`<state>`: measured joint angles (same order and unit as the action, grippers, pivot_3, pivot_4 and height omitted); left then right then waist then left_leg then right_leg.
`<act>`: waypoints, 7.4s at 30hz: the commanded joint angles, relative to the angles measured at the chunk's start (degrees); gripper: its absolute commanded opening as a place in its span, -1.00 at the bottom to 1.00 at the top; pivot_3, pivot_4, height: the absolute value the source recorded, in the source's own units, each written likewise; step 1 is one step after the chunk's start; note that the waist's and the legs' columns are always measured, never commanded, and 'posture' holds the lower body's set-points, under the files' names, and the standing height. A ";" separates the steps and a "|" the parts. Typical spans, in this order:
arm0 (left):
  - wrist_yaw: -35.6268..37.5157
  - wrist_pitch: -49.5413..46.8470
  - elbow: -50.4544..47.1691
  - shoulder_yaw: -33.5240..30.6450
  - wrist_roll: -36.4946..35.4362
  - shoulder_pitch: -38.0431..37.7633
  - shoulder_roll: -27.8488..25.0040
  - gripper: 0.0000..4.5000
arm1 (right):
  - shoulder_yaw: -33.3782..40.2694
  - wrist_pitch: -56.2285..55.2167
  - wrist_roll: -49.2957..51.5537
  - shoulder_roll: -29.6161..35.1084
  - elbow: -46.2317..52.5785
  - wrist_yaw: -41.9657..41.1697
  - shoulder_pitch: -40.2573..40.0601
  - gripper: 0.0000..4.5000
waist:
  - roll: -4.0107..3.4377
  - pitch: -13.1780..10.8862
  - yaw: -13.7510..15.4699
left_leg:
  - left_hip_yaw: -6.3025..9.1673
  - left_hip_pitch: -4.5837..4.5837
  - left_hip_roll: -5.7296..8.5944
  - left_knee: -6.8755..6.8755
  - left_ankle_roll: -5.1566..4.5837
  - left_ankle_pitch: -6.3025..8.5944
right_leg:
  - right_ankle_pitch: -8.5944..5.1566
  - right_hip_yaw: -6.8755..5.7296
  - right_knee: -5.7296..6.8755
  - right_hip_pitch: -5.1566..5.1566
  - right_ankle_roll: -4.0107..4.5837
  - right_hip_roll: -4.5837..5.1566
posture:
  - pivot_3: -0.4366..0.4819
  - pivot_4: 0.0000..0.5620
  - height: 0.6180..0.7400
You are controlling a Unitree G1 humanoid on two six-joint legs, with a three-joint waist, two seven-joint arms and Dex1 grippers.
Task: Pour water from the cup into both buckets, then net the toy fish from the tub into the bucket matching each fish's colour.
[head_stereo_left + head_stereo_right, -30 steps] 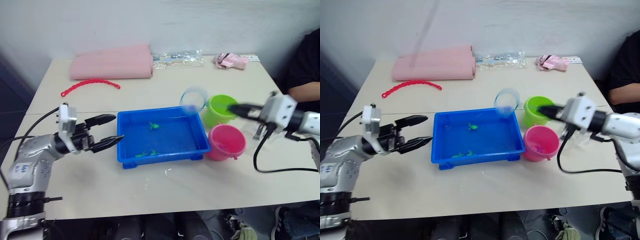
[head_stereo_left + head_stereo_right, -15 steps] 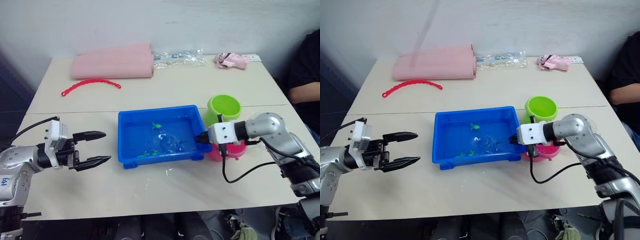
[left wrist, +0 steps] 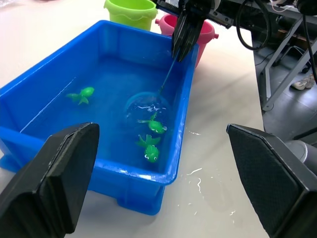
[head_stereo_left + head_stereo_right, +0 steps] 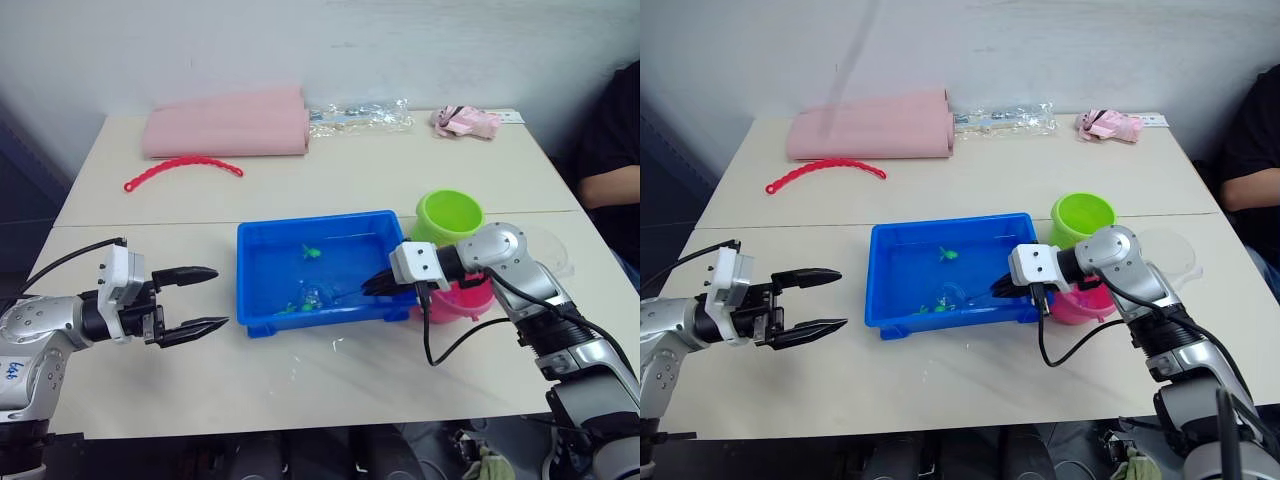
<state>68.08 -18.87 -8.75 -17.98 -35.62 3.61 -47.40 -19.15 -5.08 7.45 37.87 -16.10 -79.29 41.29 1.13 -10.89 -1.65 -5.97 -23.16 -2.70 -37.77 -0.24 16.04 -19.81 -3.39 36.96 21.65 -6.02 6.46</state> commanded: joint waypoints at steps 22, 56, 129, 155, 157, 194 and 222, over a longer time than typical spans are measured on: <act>-5.48 -1.83 -0.50 -1.02 -3.64 6.13 3.75 0.99 | 16.78 13.18 10.49 2.02 1.12 3.16 -5.50 -1.00 | 0.00 0.00 0.18 | -0.01 0.01 0.00 0.05 0.01 0.01 | 0.00 0.00 -0.05 0.00 0.00 0.00 | -0.05 -0.47 1.00; -8.94 0.52 12.06 13.07 3.71 26.04 19.07 0.99 | 33.27 -4.93 -0.77 19.64 -4.09 22.44 -14.94 -1.00 | 0.00 -0.01 0.10 | -0.11 0.03 0.07 -0.03 0.00 -0.06 | 0.04 0.08 -0.19 -0.02 -0.09 -0.34 | -0.05 -0.47 1.00; -6.00 3.74 3.56 3.67 3.53 8.90 8.22 0.99 | 11.10 26.80 8.36 -4.93 15.49 30.45 -10.54 -1.00 | -0.21 -0.13 0.04 | -0.13 -0.08 0.02 -0.10 -0.13 0.13 | 0.05 0.11 -0.05 0.04 -0.10 -0.04 | -0.05 -0.47 1.00; -4.07 0.03 8.69 10.41 1.91 20.83 14.87 0.99 | 37.34 28.95 23.66 5.96 35.96 26.67 -31.03 -1.00 | -0.19 -0.13 0.28 | -0.11 -0.03 0.07 -0.08 -0.15 0.12 | 0.06 0.12 -0.17 -0.02 -0.12 -0.25 | -0.05 -0.47 1.00; -3.50 -0.90 8.92 10.99 1.66 21.48 15.32 0.99 | 39.91 28.51 24.00 7.47 34.73 26.17 -30.84 -1.00 | -0.19 -0.13 0.23 | -0.11 -0.03 0.06 -0.08 -0.15 0.11 | 0.06 0.12 -0.19 -0.02 -0.12 -0.27 | -0.05 -0.47 1.00; -4.94 6.56 13.65 14.06 7.58 24.95 19.50 0.99 | 29.80 -31.42 -30.34 27.30 -2.65 50.91 -23.60 -1.00 | -0.20 -0.13 0.10 | -0.23 0.04 0.03 -0.20 -0.06 0.01 | 0.08 0.28 -0.21 -0.02 -0.17 -0.42 | -0.05 -0.47 1.00; -1.86 4.93 11.82 11.51 4.87 23.65 16.19 0.99 | 25.80 -32.67 -13.89 25.02 -1.90 50.19 -20.71 -1.00 | -0.21 -0.14 0.06 | -0.27 0.09 -0.03 -0.22 0.02 -0.04 | 0.08 0.39 -0.15 -0.01 -0.16 -0.52 | -0.05 -0.47 1.00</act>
<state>64.62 -13.25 5.30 -3.62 -28.18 28.08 -29.28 3.88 -40.49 -23.12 64.21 -22.19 -21.23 21.96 0.93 -11.03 -1.59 -6.23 -23.07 -2.74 -37.99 -0.21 16.00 -19.72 -3.00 36.82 21.64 -6.18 5.92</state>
